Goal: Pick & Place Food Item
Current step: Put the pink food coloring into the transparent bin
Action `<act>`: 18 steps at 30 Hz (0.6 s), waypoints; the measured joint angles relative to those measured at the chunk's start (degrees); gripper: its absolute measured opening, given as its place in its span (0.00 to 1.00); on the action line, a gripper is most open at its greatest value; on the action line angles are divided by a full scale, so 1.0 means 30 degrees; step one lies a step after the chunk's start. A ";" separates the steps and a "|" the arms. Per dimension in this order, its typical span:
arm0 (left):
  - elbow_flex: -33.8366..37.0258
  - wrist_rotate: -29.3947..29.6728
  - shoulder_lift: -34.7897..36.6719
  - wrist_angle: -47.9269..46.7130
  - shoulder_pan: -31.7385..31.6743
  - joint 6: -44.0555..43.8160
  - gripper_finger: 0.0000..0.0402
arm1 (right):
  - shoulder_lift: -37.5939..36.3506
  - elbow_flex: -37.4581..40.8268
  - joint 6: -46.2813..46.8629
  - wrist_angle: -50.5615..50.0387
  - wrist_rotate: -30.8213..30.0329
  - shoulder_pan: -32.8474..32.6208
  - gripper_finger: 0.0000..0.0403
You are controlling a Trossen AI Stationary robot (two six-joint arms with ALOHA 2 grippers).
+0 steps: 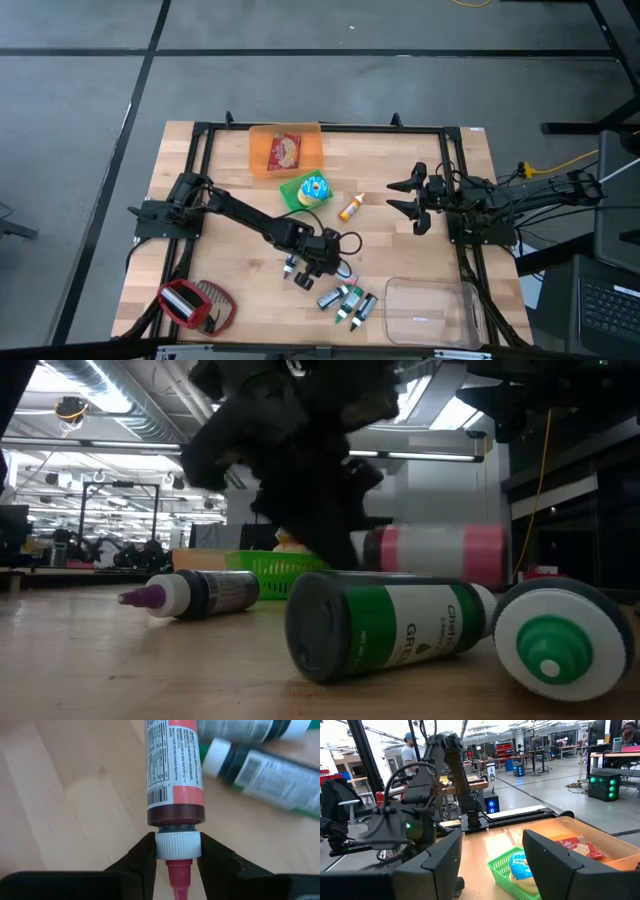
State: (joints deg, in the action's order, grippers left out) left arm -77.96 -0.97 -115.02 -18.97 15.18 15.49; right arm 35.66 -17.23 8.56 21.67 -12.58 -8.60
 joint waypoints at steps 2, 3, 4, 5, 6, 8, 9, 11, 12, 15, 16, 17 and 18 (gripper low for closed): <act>-0.0536 0.0114 0.0004 -0.0156 0.0000 0.0300 0.27 | 0.0000 0.0000 0.0000 0.0000 0.0000 0.0000 0.53; -0.0767 0.0266 0.0015 -0.0164 0.0000 0.0398 0.27 | 0.0000 0.0000 -0.0007 0.0000 0.0000 0.0000 0.53; -0.1050 0.0445 0.0015 -0.0231 0.0000 0.0521 0.27 | 0.0000 0.0000 -0.0002 0.0000 0.0000 0.0000 0.53; -0.1359 0.0518 0.0015 -0.0391 0.0000 0.0707 0.27 | 0.0000 0.0000 -0.0007 0.0000 0.0000 0.0000 0.53; -0.1709 0.0520 0.0015 -0.0544 0.0000 0.0872 0.27 | 0.0000 0.0000 -0.0007 0.0000 0.0000 0.0000 0.53; -0.2375 0.0554 0.0022 -0.0498 0.0000 0.1165 0.27 | 0.0000 0.0000 -0.0007 0.0000 0.0000 0.0000 0.53; -0.2694 0.0547 0.0029 -0.0462 0.0000 0.1318 0.27 | 0.0000 0.0000 -0.0007 0.0000 0.0000 0.0000 0.53; -0.3333 0.0547 0.0029 -0.0457 0.0000 0.1707 0.27 | 0.0000 0.0000 -0.0007 0.0000 0.0000 0.0000 0.53; -0.3606 0.0547 0.0029 -0.0410 0.0000 0.1906 0.27 | 0.0000 0.0000 -0.0011 0.0000 0.0000 0.0000 0.53; -0.4137 0.0496 0.0036 0.0324 -0.0025 0.2420 0.27 | 0.0000 0.0000 -0.0010 0.0000 0.0000 0.0000 0.53; -0.4240 0.0435 0.0036 0.0566 -0.0062 0.2472 0.27 | 0.0000 0.0000 -0.0015 0.0007 0.0000 0.0000 0.53; -0.4304 0.0336 0.0036 0.0718 -0.0117 0.2556 0.27 | 0.0000 0.0000 -0.0015 0.0000 0.0000 0.0000 0.53; -0.4356 0.0342 0.0036 0.0828 -0.0168 0.2575 0.27 | 0.0000 0.0000 -0.0015 0.0005 0.0000 0.0000 0.53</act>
State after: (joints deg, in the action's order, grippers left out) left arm -91.03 0.05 -114.91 -16.49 14.68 23.22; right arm 35.66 -17.23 8.51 21.68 -12.58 -8.60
